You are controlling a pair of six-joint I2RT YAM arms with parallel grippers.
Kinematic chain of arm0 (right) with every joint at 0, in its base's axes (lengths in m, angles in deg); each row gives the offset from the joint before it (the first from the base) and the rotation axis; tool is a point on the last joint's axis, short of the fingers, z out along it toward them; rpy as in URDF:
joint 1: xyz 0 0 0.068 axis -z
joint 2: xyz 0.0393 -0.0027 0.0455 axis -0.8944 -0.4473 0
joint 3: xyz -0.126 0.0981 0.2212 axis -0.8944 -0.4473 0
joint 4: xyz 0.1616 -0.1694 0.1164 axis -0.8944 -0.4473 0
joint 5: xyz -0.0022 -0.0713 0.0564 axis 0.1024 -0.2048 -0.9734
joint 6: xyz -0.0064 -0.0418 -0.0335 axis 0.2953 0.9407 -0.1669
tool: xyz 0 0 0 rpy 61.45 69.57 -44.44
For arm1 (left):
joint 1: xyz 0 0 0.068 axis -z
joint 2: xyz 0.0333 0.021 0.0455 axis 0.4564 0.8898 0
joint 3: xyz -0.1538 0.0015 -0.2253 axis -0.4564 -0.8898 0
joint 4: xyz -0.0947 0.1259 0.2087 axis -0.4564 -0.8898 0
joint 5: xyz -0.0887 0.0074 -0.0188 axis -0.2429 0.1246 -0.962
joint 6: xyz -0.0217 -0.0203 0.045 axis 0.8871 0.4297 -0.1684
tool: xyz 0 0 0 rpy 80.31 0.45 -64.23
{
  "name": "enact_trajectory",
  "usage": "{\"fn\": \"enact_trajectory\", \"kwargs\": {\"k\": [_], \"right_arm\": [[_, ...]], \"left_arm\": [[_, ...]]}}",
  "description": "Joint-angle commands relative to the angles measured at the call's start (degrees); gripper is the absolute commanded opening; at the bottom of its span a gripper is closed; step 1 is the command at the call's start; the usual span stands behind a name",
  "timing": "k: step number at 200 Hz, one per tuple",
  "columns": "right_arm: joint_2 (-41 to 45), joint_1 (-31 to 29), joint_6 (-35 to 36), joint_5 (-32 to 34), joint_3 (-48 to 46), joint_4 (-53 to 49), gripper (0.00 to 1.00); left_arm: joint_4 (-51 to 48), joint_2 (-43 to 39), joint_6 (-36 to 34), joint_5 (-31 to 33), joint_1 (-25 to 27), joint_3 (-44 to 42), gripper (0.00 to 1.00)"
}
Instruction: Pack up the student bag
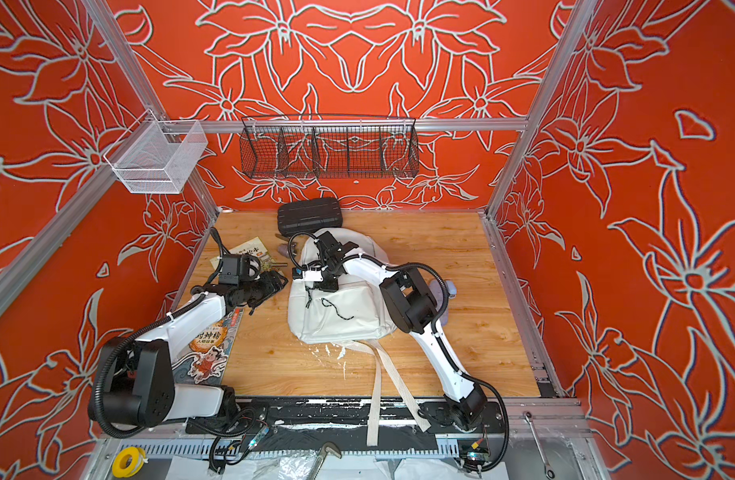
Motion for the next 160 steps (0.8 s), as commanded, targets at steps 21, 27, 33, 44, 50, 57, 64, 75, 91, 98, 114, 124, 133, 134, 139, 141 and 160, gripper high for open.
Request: {"fn": "enact_trajectory", "kwargs": {"k": [21,27,33,44,50,57,64,75,91,98,114,124,133,134,139,141,160], "right_arm": [[3.9,-0.2,-9.8,0.5,2.3,0.6,0.0],[4.2,-0.2,-11.3,0.1,2.8,0.7,0.0],[4.2,-0.2,-12.6,-0.3,3.2,0.9,0.0],[4.6,-0.1,-14.8,-0.8,3.8,1.4,0.0],[4.8,-0.2,-15.9,-1.1,3.9,1.8,0.0],[5.1,-0.1,-16.9,-1.3,3.8,2.3,0.0],[5.4,-0.1,-17.5,-1.6,3.7,2.7,0.0],[6.1,-0.1,-18.2,-1.9,3.4,3.2,0.0],[6.7,0.0,-18.4,-2.0,3.4,3.4,0.0],[6.9,0.0,-18.7,-1.8,3.5,3.4,0.0],[7.1,0.2,-19.4,-2.1,3.8,3.4,0.0],[7.2,0.2,-19.7,-2.8,4.0,3.5,0.0],[7.3,0.3,-20.3,-3.6,4.2,3.7,0.0],[7.3,0.2,-20.4,-3.7,4.2,3.7,0.0],[7.4,0.3,-21.0,-4.0,4.2,3.9,0.0],[7.4,0.3,-21.2,-4.1,4.3,4.1,0.0],[7.0,0.3,-20.6,-4.3,4.8,3.8,0.0]], "left_arm": [[3.2,1.7,-2.3,-3.7,-0.2,-1.0,0.75],[3.4,2.1,-2.5,-4.0,-0.2,-1.2,0.75],[3.5,2.5,-2.7,-4.3,-0.2,-1.3,0.75],[3.9,3.5,-3.1,-4.9,-0.2,-1.8,0.75],[4.2,4.0,-3.0,-5.2,-0.2,-2.1,0.75],[4.5,4.7,-3.0,-5.6,-0.2,-2.4,0.75],[4.7,5.4,-2.9,-5.8,-0.2,-2.5,0.75],[5.5,6.3,-2.8,-6.5,-0.1,-2.9,0.76],[6.9,7.6,-2.7,-7.4,0.0,-3.1,0.77],[7.2,8.2,-2.8,-7.5,0.2,-2.9,0.77],[6.5,10.2,-3.4,-6.5,1.1,-1.8,0.8],[5.5,11.4,-3.6,-4.5,1.8,-0.9,0.82],[6.3,12.5,-3.7,-4.4,2.2,-0.9,0.83],[6.4,12.5,-3.7,-4.5,2.2,-0.9,0.83],[7.1,13.1,-3.5,-4.8,2.4,-0.9,0.83],[7.4,13.3,-3.4,-5.2,2.4,-1.0,0.83],[7.3,16.2,-2.8,-7.1,2.6,0.1,0.82]]}}
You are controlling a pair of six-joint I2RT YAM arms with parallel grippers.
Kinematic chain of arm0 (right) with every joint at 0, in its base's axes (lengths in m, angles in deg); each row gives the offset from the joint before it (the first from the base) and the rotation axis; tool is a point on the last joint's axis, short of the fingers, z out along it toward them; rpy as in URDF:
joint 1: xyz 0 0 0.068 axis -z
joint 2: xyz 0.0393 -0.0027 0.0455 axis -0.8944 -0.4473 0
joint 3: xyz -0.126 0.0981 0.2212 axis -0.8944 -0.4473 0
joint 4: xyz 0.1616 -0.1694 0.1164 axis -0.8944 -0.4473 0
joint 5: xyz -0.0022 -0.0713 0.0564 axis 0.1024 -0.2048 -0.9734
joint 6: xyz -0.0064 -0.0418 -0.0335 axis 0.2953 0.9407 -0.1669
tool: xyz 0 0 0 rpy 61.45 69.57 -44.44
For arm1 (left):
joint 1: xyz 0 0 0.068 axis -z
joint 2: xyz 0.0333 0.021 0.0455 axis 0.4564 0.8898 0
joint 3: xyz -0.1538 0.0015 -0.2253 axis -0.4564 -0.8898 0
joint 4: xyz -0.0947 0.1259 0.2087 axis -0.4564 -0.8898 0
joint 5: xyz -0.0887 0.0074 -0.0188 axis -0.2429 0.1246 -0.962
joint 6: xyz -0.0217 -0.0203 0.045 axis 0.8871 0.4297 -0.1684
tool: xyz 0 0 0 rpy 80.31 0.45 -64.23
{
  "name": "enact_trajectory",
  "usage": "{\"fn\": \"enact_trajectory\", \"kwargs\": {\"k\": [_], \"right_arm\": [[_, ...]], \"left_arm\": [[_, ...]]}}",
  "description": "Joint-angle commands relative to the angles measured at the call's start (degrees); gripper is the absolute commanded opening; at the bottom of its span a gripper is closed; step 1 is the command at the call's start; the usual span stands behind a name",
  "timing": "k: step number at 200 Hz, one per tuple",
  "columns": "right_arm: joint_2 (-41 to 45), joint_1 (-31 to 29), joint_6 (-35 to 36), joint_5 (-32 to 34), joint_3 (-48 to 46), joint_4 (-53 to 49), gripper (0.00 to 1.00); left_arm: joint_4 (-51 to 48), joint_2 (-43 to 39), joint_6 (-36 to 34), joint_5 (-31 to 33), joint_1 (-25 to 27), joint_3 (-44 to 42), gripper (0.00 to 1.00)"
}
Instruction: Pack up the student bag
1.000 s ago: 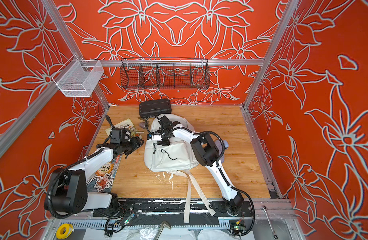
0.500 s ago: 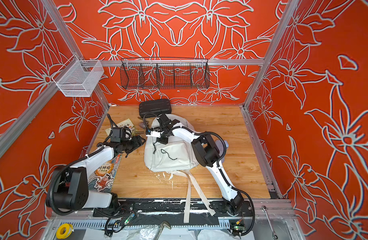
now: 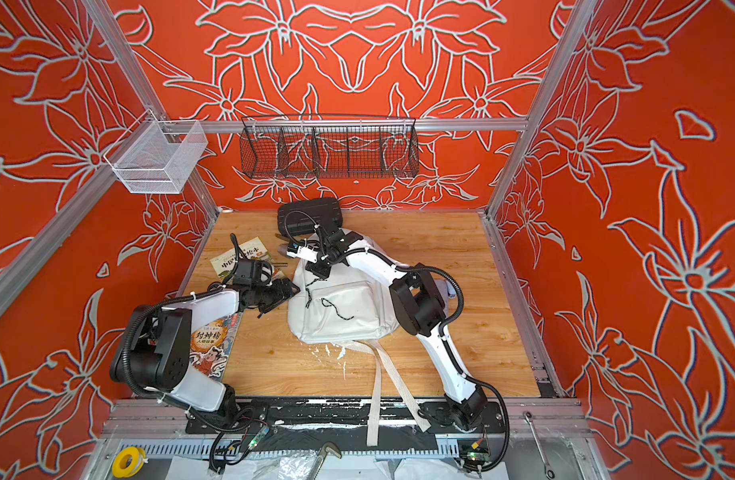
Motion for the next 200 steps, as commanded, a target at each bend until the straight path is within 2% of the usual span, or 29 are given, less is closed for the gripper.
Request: {"fn": "enact_trajectory", "kwargs": {"k": [1,10,22,29,55,79,119,163,182,193,200], "right_arm": [[1.8,0.1,-0.9,-2.4,2.2,-0.2,0.0],[1.2,0.2,2.0,-1.0,2.1,-0.9,0.0],[0.4,0.3,6.3,1.2,1.2,-1.7,0.21],[0.1,0.6,9.7,1.2,0.0,-1.3,0.26],[-1.6,1.4,19.7,-2.3,-2.4,-0.9,0.36],[-3.8,1.6,23.6,-3.0,-1.4,-1.3,0.42],[-10.0,1.6,26.1,-3.5,5.8,-8.7,0.42],[-13.0,1.5,26.3,-1.0,8.2,-10.8,0.45],[-16.1,1.4,26.1,-0.1,13.7,-17.2,0.37],[-16.7,1.4,26.0,0.5,14.4,-19.1,0.26],[-16.5,1.4,26.0,0.9,13.6,-19.3,0.15]], "left_arm": [[-0.2,3.9,0.1,-1.4,0.6,1.1,0.82],[-1.1,4.7,0.0,-1.8,0.7,1.7,0.8],[-1.3,4.8,0.1,-1.8,0.7,1.4,0.77],[-1.3,4.6,0.1,-1.4,0.7,1.0,0.77],[-2.6,3.3,-0.3,-0.2,0.8,0.0,0.74],[-3.6,2.0,-1.1,-0.2,0.8,-0.2,0.71],[-6.1,2.5,-2.6,-1.2,0.7,1.3,0.66],[-7.1,2.3,-3.6,-1.3,0.7,1.4,0.65],[-8.0,2.9,-4.0,-1.4,0.8,2.2,0.65],[-7.9,2.9,-4.0,-1.5,0.8,2.3,0.65],[-7.9,3.0,-4.0,-1.6,0.8,2.4,0.65]]}}
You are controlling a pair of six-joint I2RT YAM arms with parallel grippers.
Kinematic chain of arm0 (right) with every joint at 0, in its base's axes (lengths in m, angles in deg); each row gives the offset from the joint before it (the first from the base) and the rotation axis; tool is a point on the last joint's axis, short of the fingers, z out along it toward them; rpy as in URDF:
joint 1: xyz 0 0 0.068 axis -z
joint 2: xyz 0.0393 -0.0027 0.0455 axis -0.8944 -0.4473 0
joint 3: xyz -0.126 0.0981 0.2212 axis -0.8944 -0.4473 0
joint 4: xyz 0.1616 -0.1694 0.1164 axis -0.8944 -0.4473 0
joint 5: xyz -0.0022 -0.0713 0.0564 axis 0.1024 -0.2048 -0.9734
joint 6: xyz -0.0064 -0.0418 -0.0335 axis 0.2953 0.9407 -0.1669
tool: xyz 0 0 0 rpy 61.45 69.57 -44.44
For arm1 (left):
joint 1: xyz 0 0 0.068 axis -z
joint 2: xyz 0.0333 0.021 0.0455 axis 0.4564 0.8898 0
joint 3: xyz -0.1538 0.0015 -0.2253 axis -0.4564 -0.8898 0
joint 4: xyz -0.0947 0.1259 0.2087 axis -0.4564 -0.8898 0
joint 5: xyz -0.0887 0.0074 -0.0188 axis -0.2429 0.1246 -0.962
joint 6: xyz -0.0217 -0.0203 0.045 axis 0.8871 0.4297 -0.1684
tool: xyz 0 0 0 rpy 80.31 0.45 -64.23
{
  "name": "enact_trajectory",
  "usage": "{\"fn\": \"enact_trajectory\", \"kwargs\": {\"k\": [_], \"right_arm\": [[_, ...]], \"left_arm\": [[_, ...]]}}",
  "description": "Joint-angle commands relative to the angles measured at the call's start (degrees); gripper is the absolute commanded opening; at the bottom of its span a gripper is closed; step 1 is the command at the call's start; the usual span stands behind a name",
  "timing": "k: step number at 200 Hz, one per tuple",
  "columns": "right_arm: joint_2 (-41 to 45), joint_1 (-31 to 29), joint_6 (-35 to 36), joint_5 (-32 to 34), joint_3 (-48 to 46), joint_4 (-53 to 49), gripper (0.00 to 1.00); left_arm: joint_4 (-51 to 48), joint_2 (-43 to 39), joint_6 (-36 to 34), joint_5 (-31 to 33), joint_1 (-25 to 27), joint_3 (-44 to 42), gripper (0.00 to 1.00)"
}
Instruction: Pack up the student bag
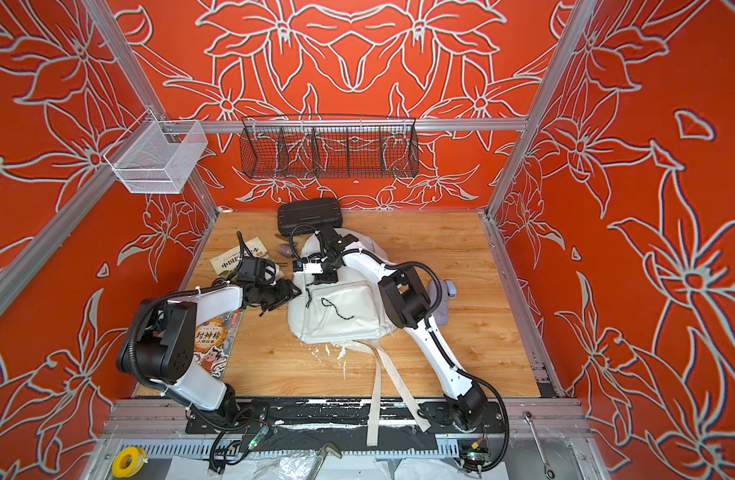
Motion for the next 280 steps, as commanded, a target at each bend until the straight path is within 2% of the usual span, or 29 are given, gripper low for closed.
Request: {"fn": "enact_trajectory", "kwargs": {"k": [1,14,38,82,107,184,205,233,280], "right_arm": [[-2.6,-0.3,1.3,1.7,0.7,-7.9,0.14],[-1.7,-0.3,1.4,2.0,-1.1,-7.6,0.0],[0.2,-0.3,0.1,2.3,-2.1,-7.2,0.0],[7.3,-0.3,-8.5,2.4,-1.9,-1.7,0.0],[10.7,-0.3,-13.3,-0.5,-3.0,1.6,0.0],[13.7,-0.3,-22.8,-10.2,-5.6,9.3,0.0],[14.4,-0.3,-23.4,-9.6,-5.5,10.0,0.0],[15.3,-0.2,-24.9,-7.3,-5.2,10.3,0.0],[16.3,-0.1,-28.5,-1.9,-5.0,11.5,0.0]], "left_arm": [[-4.6,0.9,-0.9,-0.2,0.2,0.2,0.65],[-4.9,0.8,-1.1,-0.2,0.2,0.4,0.66],[-5.5,0.4,-1.8,0.1,0.2,0.5,0.68],[-5.3,2.2,-1.9,-0.1,0.3,1.4,0.73],[-4.1,3.4,-1.1,-1.4,0.2,1.9,0.74],[8.7,3.4,1.1,-9.8,0.2,-2.2,0.67],[12.7,2.6,1.4,-13.2,0.2,-3.0,0.6],[12.7,3.3,-0.5,-18.3,0.2,-1.1,0.45],[11.0,4.8,-1.5,-24.0,0.1,2.3,0.12]]}}
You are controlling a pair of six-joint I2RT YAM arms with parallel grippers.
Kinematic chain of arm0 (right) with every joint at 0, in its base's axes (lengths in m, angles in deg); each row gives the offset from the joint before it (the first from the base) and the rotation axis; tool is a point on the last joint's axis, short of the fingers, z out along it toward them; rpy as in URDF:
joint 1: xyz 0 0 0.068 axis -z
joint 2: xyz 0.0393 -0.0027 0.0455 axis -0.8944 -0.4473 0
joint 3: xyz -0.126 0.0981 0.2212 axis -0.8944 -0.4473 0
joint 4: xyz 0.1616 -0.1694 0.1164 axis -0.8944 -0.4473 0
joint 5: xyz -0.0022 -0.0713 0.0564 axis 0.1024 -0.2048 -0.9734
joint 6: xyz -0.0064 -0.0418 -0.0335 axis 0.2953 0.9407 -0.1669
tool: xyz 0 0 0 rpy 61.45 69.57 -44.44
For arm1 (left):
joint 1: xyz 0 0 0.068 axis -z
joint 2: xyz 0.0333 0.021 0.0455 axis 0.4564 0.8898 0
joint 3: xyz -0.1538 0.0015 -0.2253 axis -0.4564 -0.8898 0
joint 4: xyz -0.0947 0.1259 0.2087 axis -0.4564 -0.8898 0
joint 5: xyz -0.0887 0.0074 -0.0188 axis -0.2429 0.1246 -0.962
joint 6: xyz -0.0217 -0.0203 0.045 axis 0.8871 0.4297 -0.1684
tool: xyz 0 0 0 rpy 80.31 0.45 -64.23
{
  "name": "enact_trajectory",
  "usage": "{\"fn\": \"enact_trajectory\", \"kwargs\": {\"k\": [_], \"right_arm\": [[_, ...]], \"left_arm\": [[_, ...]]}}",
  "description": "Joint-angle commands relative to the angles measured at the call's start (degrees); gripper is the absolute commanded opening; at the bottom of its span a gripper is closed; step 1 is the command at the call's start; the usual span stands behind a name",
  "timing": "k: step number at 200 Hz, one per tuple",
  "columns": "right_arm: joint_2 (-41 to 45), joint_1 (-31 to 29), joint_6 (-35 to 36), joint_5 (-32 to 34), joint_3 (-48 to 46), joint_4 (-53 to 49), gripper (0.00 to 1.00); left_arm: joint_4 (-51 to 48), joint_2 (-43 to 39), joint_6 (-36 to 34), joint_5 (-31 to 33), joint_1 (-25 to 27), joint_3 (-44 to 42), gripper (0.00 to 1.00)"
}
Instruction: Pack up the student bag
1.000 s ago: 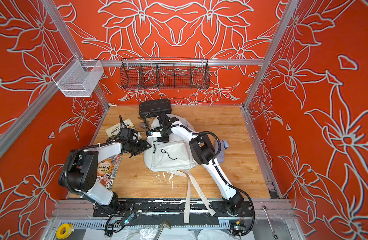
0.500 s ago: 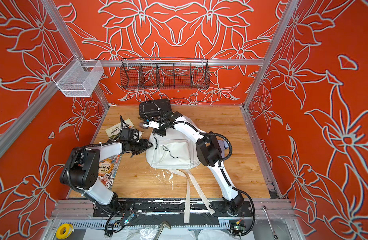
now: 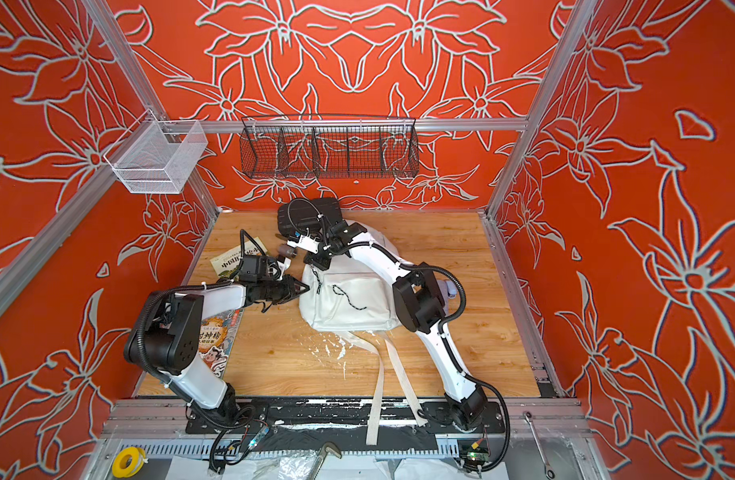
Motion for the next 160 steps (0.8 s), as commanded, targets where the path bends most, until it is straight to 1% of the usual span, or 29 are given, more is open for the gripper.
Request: {"fn": "enact_trajectory", "kwargs": {"k": [1,15,38,51,79,100,119,140,160], "right_arm": [[3.8,-0.2,-2.8,2.0,0.6,3.6,0.0],[4.1,0.0,-3.3,4.3,0.7,3.5,0.0],[4.6,0.6,-3.5,10.2,0.8,4.1,0.0],[4.7,1.1,-3.1,14.7,1.2,4.4,0.0],[3.2,2.6,-1.9,23.7,4.4,3.9,0.0],[1.4,4.3,-2.8,26.6,8.3,3.0,0.0],[-0.6,5.6,-4.0,27.8,12.6,1.6,0.0],[-1.8,6.7,-4.5,29.0,15.5,1.5,0.0],[-2.8,8.3,-5.7,30.3,17.8,0.2,0.0]], "left_arm": [[0.0,0.9,-1.2,-5.5,0.1,1.6,0.11],[-1.9,0.8,-2.2,-5.4,0.2,2.6,0.0],[-7.5,0.0,-5.5,-4.2,0.2,4.6,0.0],[-10.7,-1.0,-7.8,-4.0,0.2,5.7,0.0],[-18.7,-2.9,-13.7,-4.2,0.8,8.5,0.0],[-25.1,-4.4,-18.4,-2.5,2.4,10.9,0.0],[-29.9,-5.4,-22.1,-0.7,4.0,12.9,0.0],[-32.9,-6.2,-24.0,1.4,4.7,13.8,0.0],[-32.8,-8.2,-24.1,5.0,4.7,13.0,0.0]]}}
